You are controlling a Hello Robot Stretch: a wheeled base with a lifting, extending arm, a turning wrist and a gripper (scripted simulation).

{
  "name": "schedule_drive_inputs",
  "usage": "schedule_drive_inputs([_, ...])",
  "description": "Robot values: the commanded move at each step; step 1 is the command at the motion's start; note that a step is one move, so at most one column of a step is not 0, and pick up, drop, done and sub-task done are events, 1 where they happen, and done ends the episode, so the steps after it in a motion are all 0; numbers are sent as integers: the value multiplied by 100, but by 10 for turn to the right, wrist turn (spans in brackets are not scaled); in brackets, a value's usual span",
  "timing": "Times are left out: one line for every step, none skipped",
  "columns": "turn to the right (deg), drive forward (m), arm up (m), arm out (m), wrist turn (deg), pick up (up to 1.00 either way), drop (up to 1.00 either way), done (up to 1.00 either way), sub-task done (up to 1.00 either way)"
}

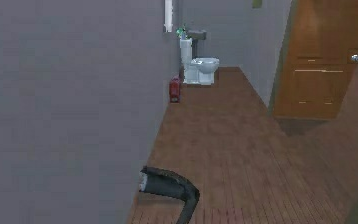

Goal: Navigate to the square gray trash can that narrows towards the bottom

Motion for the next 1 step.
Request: schedule_drive_inputs([360,0,0,0,0,0,0,0,0])
